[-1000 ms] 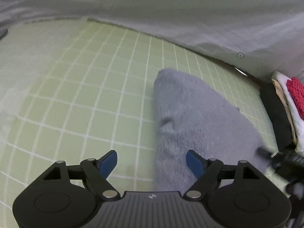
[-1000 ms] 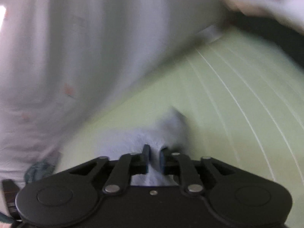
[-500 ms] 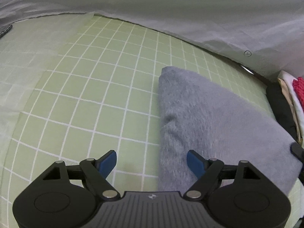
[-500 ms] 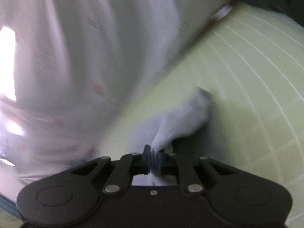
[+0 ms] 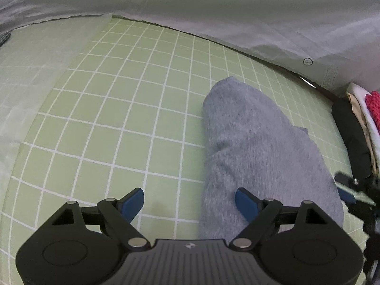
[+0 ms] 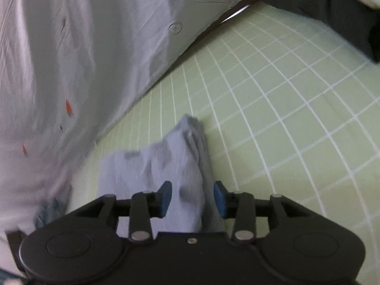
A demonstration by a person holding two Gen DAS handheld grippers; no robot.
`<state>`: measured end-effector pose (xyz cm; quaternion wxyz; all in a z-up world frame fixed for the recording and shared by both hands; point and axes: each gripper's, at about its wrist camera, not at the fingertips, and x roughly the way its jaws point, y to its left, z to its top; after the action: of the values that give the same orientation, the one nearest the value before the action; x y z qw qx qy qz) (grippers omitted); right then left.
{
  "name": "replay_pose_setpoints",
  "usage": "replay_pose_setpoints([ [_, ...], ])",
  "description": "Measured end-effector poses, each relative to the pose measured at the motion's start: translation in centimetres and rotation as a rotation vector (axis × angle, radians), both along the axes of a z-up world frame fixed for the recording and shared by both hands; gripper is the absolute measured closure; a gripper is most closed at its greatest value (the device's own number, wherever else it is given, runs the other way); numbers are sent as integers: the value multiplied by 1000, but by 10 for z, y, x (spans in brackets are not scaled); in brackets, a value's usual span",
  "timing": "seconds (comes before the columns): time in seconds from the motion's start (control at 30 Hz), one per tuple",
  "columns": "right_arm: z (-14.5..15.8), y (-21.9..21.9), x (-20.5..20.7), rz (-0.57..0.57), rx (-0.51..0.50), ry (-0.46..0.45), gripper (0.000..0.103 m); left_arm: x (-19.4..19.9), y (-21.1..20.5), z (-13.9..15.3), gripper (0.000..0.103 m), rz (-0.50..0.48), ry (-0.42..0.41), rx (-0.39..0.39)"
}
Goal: Fold clothes
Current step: 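Grasp the folded grey shirt bundle with both grippers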
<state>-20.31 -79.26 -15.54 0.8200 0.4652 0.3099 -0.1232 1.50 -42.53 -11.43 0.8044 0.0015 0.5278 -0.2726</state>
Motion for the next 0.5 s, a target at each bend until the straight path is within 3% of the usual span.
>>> replay_pose_setpoints([
  [0.13,-12,-13,28,27,69,8,61,0,-1,0,16,5,4,6],
  [0.2,-12,-15,40,62,71,-3,70,1,-1,0,16,8,4,10],
  [0.23,-8,-14,43,79,51,-20,82,1,-2,0,16,10,3,13],
  [0.27,-3,-14,43,74,22,-60,94,1,-2,0,16,12,2,15],
  [0.33,5,-23,26,-33,58,-230,97,1,-2,-1,15,16,0,18],
  [0.37,4,-28,18,-102,92,-266,97,0,-2,-1,14,17,0,17],
  [0.43,5,-34,10,-159,51,-204,96,2,-3,-1,14,26,6,14],
  [0.5,4,-32,9,-111,-6,-111,94,3,-4,1,14,25,7,5],
])
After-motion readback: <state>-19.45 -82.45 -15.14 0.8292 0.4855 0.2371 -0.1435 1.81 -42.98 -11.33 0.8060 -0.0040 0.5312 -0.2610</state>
